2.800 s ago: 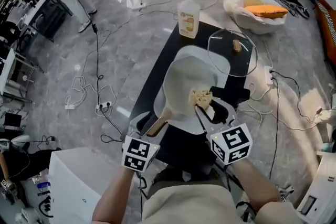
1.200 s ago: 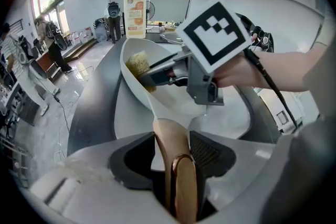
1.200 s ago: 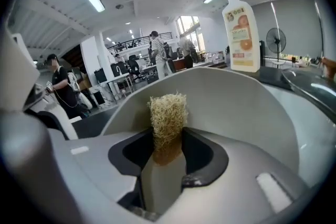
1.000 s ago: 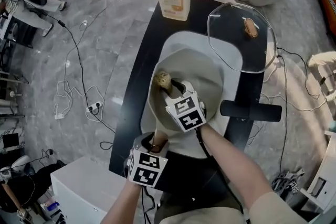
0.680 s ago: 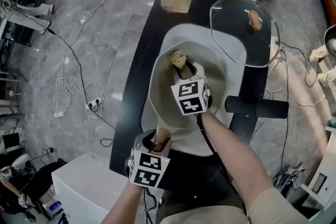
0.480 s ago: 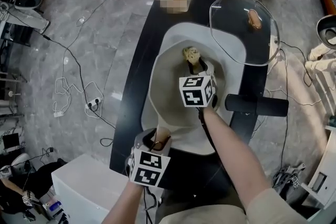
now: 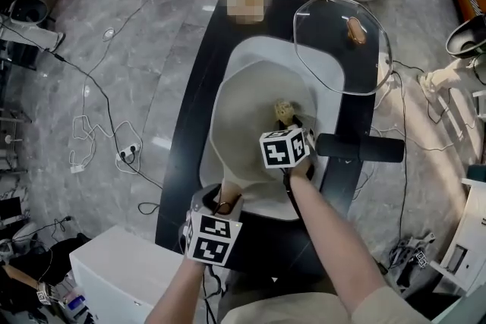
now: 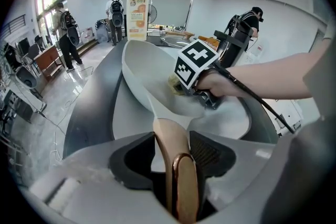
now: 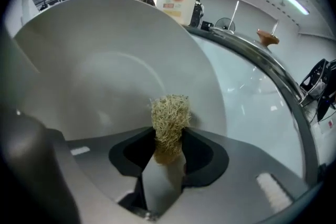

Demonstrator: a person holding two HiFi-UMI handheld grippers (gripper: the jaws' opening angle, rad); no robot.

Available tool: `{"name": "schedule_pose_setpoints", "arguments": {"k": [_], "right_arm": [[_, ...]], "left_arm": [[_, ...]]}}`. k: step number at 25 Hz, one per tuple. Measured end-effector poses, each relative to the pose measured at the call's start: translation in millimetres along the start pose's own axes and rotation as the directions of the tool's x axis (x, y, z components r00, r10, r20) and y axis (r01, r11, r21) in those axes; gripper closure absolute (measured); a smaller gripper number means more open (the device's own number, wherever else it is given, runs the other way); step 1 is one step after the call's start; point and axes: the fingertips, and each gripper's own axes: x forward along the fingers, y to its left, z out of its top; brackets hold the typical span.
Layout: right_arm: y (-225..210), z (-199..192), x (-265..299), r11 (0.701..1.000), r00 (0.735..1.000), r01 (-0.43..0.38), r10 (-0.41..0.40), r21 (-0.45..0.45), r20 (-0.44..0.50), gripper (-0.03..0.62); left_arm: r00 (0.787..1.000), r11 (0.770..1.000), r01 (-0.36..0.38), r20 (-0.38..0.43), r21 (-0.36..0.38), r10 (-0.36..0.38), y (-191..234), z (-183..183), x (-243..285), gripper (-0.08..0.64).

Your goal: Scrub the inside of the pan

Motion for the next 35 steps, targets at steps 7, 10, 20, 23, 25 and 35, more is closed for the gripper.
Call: {"name": "schedule_pose_setpoints", "arguments": {"k": [7,10,20,23,25,35], "right_arm": [[43,-39,-26,0.973,0.961,-0.224,0.211,-0.058,-0.178,0.445],[62,-48,-44,0.938,0.918,-0.338,0.31,-0.082,-0.248,0.445],[148,-1,-97,0.781,0.828,-0.56,0.518,-0.276,-0.216,0.439],[152,31,-94,0.801,0.823,-0.567,0.563,-0.193,-0.077,0.442],[151,48,-86,0.81,0.821,-0.564,0.571,-0.158,0.0,0.442],[87,108,-34,0.948,0.936,-0.241,0.284,-0.209,0.209,0.442]], "left_arm": [[0.999,0.999,0.032,0.008,-0.015,-0.032,-1,-3,-1,0.344],[0.999,0.999,0.042,0.014,-0.016,-0.042,-2,-3,-3,0.344],[0.999,0.999,0.051,0.019,-0.02,-0.05,-3,1,-6,0.347],[0.999,0.999,0.047,0.016,-0.019,-0.047,-4,-1,-5,0.347],[0.999,0.999,0.047,0.017,-0.017,-0.047,-4,-1,-6,0.347],[0.999,0.999,0.04,0.024,-0.015,-0.04,0,0,-2,0.348]]}}
